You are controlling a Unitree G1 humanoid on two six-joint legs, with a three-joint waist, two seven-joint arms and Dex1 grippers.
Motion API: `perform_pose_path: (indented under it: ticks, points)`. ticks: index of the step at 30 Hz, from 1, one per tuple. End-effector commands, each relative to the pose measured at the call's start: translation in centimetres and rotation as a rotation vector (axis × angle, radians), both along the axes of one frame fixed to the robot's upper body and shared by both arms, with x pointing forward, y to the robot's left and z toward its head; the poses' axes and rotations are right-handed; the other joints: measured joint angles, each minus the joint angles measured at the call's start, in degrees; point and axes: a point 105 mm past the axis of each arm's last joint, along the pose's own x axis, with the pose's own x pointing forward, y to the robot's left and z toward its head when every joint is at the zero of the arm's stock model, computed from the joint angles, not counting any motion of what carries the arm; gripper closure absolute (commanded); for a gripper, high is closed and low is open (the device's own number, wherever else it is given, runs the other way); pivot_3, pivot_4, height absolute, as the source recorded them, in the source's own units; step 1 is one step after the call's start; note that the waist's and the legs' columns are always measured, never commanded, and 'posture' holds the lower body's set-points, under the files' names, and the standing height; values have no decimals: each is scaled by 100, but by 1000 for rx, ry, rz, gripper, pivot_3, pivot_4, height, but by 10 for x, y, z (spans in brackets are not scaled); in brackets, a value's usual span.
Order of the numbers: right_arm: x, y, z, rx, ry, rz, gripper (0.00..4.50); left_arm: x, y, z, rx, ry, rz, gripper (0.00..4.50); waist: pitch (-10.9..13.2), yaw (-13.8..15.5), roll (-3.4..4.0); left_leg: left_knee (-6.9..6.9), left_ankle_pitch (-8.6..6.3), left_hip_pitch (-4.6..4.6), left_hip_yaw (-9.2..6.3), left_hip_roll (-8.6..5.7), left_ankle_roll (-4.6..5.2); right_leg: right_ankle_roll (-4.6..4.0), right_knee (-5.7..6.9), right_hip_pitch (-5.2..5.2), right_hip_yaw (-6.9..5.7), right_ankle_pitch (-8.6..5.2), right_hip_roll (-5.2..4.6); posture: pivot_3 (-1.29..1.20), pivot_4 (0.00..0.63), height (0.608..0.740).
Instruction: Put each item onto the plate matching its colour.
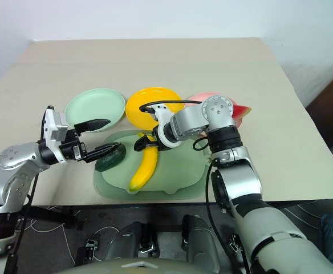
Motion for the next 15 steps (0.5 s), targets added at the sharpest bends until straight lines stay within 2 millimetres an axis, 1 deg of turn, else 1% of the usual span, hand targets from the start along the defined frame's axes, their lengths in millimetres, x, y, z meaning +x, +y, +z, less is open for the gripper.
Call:
perform_pose_path:
  ticks: [1,2,3,7,9,10,13,15]
  points:
    - [-1,3,10,4,-24,12,393,-2,-6,14,-11,-45,-19,0,0,2,0,-1,0,2,0,0,0,0,0,2,0,0,1,0,150,696]
    - [-1,3,10,3,-24,13,558,-1,-7,15,-13,-46,-18,0,0,0,0,-1,0,4,0,0,0,0,-1,3,0,0,1,0,150,696]
    - [-2,4,10,2,-24,14,850,-1,-7,15,-15,-46,-16,0,0,0,0,-1,0,4,0,0,0,1,-1,3,0,0,1,0,150,696]
    - [-3,5,11,4,-22,12,2205,1,-4,13,-14,-41,-13,0,0,-6,0,-2,0,5,0,0,0,1,-1,3,0,0,2,0,150,696]
    - [-3,5,11,8,-21,10,2752,1,-4,12,-18,-40,-12,0,0,-6,0,-2,0,5,0,0,0,2,-1,3,0,-1,2,0,150,696]
    - [-4,5,11,11,-21,7,2827,1,-4,12,-18,-39,-12,0,0,-4,0,-2,0,5,0,0,0,2,-1,3,0,0,2,0,150,696]
    - [-3,3,13,23,-22,-8,2833,1,-5,12,-18,-37,-13,0,0,-1,0,-2,0,5,0,0,0,2,-2,4,0,0,2,0,150,696]
    - [-4,2,19,48,-29,-7,2844,1,-5,12,-21,-36,-13,0,0,4,0,-2,0,5,0,0,0,2,-2,4,0,-1,2,0,150,696]
